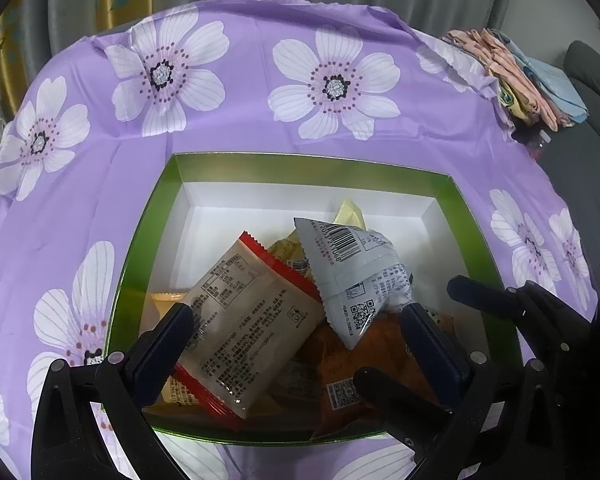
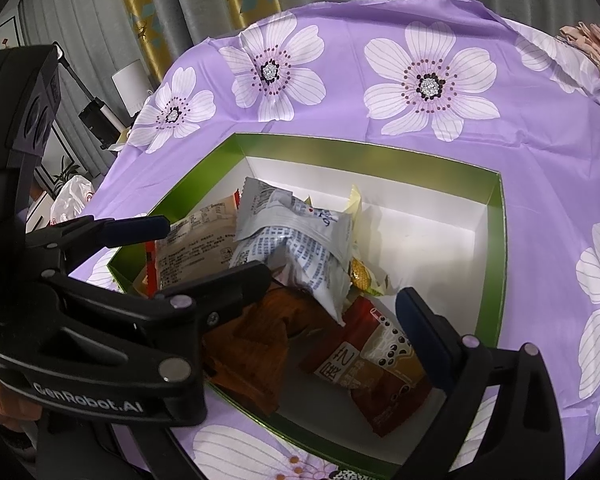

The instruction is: Organize snacks

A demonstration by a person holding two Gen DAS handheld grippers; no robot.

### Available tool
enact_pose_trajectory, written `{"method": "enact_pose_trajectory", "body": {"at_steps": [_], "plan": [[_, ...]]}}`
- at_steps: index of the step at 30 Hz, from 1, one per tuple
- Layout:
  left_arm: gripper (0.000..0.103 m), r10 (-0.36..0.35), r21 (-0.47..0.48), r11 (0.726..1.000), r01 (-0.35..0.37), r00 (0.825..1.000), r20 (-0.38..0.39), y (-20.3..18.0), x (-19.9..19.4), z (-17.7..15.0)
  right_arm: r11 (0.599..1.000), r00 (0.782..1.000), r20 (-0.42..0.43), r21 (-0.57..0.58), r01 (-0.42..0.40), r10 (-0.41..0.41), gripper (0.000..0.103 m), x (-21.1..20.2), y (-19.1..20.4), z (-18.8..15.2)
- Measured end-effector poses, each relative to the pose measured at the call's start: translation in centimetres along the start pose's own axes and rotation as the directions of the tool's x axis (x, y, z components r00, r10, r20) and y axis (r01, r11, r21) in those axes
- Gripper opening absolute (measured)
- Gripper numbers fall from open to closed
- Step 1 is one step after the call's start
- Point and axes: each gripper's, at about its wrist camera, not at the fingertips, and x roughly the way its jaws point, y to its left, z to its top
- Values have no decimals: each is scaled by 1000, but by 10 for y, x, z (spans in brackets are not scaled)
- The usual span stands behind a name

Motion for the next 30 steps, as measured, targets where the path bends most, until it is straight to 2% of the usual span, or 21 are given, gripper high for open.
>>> {"method": "enact_pose_trajectory", "body": {"at_steps": [14, 21, 30], "plan": [[102, 1, 4, 1000, -1, 1000, 3, -5, -6, -1, 1000, 1000, 2, 2, 11, -11, 98, -5, 3, 0], [102, 1, -2, 1000, -1, 999, 39, -7, -19, -4, 1000, 1000, 18, 0, 19, -19, 98, -19, 6, -4], [102, 78, 1, 997, -79, 992, 101, -13, -65, -10, 997, 996, 49, -4, 73, -73, 100, -53, 19, -5]]}}
